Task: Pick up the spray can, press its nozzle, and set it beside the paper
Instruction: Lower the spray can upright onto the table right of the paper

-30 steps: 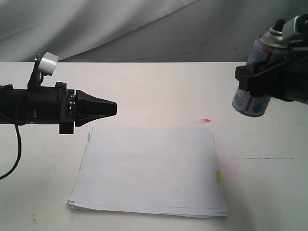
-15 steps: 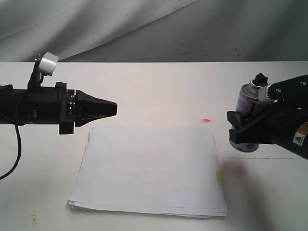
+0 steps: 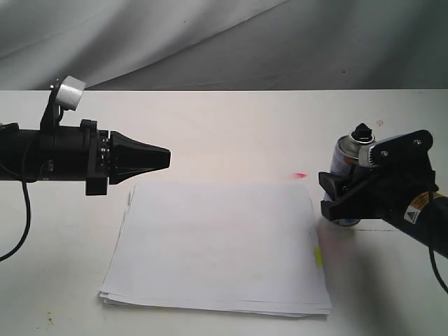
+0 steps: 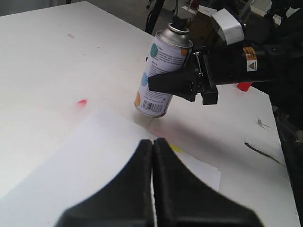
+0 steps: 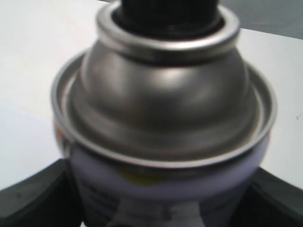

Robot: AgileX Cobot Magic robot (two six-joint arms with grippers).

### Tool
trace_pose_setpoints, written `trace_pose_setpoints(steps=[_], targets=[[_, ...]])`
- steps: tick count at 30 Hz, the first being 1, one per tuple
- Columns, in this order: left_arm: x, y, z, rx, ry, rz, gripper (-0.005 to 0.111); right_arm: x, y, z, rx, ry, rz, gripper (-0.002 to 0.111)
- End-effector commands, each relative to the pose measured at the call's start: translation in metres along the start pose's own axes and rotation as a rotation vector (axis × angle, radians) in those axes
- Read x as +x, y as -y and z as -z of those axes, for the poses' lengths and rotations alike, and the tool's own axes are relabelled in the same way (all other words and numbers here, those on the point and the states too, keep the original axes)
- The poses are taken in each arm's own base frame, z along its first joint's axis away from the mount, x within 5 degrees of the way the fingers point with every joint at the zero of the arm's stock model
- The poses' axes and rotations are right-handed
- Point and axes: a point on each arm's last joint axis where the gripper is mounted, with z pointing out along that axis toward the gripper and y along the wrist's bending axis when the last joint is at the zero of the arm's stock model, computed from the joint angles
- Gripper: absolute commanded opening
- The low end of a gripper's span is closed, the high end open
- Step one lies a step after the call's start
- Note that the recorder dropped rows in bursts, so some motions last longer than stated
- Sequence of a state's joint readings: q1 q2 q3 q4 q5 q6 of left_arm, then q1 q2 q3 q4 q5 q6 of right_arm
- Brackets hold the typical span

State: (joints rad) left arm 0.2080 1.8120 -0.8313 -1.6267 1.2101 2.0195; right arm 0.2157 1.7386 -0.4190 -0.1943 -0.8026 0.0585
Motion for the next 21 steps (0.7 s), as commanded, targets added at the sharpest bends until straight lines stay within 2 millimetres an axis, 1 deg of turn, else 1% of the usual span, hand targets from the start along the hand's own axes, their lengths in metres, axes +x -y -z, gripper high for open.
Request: trace_pose_setpoints(steps=[1, 7, 21], targets=[[-0.0020, 0.0026, 0.0012, 0.005, 0.013, 0.000, 0.000, 0.0011, 0.0030, -0.0036, 0.019, 0.046, -0.015, 0.000], [-0.0020, 0.0026, 0.0012, 0.005, 0.013, 0.000, 0.000, 0.0075, 0.0029, -0.0067, 0.017, 0.024, -0.019, 0.000], [-0.0020, 0.0026, 0.0012, 0.005, 0.013, 0.000, 0.000, 0.0106, 0.0030, -0.0067, 0.018, -0.010, -0.019, 0.000]])
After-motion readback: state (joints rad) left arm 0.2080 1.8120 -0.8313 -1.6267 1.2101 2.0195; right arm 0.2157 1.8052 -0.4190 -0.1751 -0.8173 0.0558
